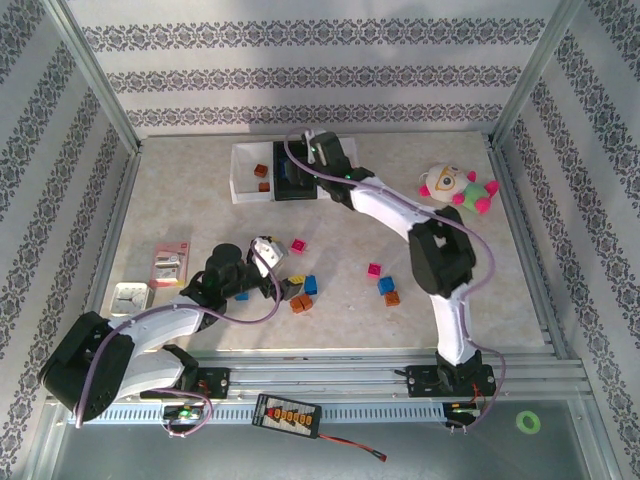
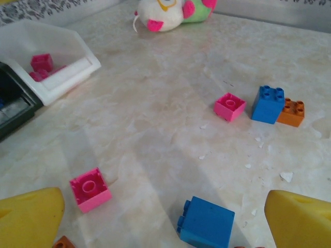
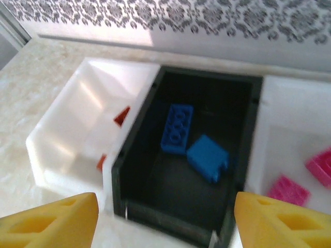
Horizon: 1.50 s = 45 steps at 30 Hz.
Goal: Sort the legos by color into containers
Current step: Place the lego in the container, then pick up the lego from the center of the table.
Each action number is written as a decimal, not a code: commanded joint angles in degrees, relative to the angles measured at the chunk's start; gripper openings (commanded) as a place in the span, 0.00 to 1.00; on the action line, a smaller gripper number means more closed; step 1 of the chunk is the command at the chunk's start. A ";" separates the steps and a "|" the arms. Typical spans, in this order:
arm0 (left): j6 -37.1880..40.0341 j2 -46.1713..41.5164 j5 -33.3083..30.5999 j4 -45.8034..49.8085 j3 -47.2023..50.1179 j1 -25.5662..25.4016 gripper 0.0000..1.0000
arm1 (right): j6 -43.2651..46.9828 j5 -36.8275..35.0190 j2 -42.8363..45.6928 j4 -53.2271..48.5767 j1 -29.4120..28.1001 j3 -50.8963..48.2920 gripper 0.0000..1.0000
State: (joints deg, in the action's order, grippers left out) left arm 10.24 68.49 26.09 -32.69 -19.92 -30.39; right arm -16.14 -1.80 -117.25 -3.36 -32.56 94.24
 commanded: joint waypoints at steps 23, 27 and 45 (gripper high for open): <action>3.47 11.51 10.75 -7.22 -6.02 -2.04 0.99 | -15.42 4.15 23.02 -32.97 4.59 -37.60 0.73; 3.38 10.99 10.26 -7.37 -5.12 -2.06 0.99 | -14.72 3.60 19.70 -32.68 4.94 -36.24 0.62; 1.22 10.10 7.87 -9.02 -3.76 -2.13 0.99 | -11.36 -0.32 21.84 -28.58 4.04 -29.57 0.24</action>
State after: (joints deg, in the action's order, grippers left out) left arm 12.84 79.64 34.30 -38.28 -24.47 -31.55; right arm -29.17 0.30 -98.06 -35.16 -28.01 61.41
